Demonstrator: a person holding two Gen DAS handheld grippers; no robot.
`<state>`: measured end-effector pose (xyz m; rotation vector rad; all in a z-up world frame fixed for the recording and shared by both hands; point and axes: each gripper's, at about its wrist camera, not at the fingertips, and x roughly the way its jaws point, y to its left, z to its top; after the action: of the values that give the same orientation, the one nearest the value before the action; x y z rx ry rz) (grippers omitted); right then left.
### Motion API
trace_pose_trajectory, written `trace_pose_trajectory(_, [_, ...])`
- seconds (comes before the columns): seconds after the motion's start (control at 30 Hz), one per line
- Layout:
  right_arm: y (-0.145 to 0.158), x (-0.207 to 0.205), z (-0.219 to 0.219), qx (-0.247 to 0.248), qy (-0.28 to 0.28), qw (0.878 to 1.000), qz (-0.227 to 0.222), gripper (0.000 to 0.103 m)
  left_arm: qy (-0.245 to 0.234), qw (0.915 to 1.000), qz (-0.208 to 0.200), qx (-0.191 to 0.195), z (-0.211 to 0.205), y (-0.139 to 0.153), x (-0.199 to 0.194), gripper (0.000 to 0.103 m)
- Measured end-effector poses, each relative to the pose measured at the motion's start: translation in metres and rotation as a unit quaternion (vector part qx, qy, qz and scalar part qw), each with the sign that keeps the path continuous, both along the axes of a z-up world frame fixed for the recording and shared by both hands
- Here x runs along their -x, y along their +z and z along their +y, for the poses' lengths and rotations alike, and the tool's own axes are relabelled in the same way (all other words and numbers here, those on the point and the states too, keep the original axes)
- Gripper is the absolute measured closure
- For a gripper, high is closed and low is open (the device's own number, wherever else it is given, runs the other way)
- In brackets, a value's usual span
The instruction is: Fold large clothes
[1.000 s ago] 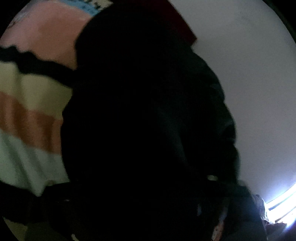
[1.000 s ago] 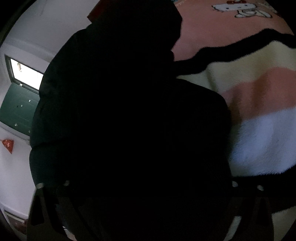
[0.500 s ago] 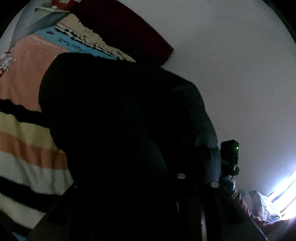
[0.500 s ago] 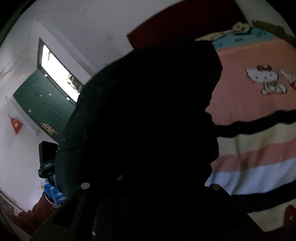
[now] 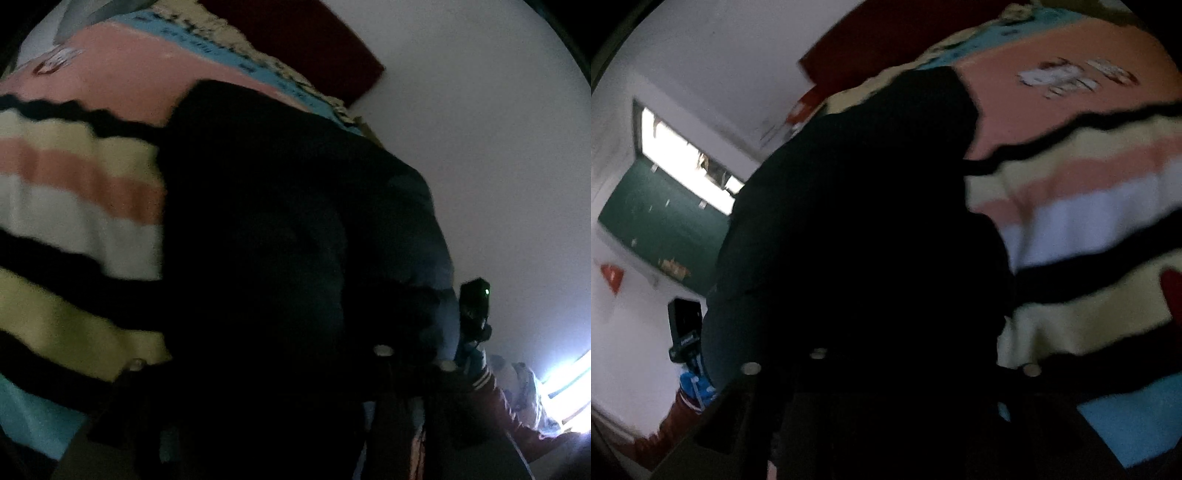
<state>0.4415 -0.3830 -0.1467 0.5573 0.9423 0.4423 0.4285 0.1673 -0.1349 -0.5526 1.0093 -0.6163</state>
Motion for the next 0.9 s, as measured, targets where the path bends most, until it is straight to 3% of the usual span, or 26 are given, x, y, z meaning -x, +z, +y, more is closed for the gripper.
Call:
trace_pose_trajectory(0.03, [0.000, 0.002, -0.003, 0.005, -0.009, 1.000, 0.002, 0.052, 0.011, 0.9999, 0.005, 0.003, 0.011, -0.002, 0.000, 0.044])
trace_pose_trajectory(0.07, [-0.001, 0.005, -0.010, 0.017, -0.026, 1.000, 0.004, 0.039, 0.022, 0.9997, 0.006, 0.007, 0.020, -0.003, 0.001, 0.039])
trace_pose_trajectory(0.1, [0.000, 0.009, -0.014, 0.029, -0.035, 0.999, 0.003, 0.027, 0.040, 0.9990, 0.007, 0.017, 0.036, -0.003, 0.004, 0.038])
trace_pose_trajectory(0.17, [0.005, 0.021, -0.024, 0.050, -0.058, 0.997, -0.002, 0.021, 0.071, 0.9974, 0.006, 0.015, 0.056, 0.003, 0.002, 0.038])
trace_pose_trajectory(0.27, [0.029, 0.034, -0.028, 0.106, -0.086, 0.990, -0.020, 0.021, 0.133, 0.9902, -0.016, -0.038, 0.079, 0.029, 0.014, 0.038])
trace_pose_trajectory(0.33, [0.048, 0.036, -0.018, 0.126, -0.084, 0.988, -0.043, 0.021, 0.144, 0.9874, -0.038, -0.054, 0.075, 0.046, 0.011, 0.038])
trace_pose_trajectory(0.5, [0.083, 0.011, 0.035, 0.161, -0.055, 0.981, -0.090, 0.021, 0.107, 0.9875, -0.074, -0.090, 0.006, 0.077, -0.007, 0.038])
trace_pose_trajectory(0.67, [0.094, -0.024, 0.084, 0.188, -0.032, 0.975, -0.111, 0.020, 0.047, 0.9913, -0.083, -0.091, -0.095, 0.076, -0.040, 0.038])
trace_pose_trajectory(0.73, [0.090, -0.040, 0.102, 0.202, -0.024, 0.973, -0.112, 0.020, 0.038, 0.9900, -0.080, -0.110, -0.121, 0.071, -0.052, 0.038])
trace_pose_trajectory(0.83, [0.068, -0.066, 0.112, 0.224, -0.021, 0.971, -0.085, 0.013, 0.037, 0.9822, -0.071, -0.170, -0.141, 0.053, -0.067, 0.037])
trace_pose_trajectory(0.9, [0.050, -0.076, 0.103, 0.207, -0.032, 0.976, -0.065, 0.007, 0.044, 0.9838, -0.062, -0.162, -0.138, 0.042, -0.078, 0.037])
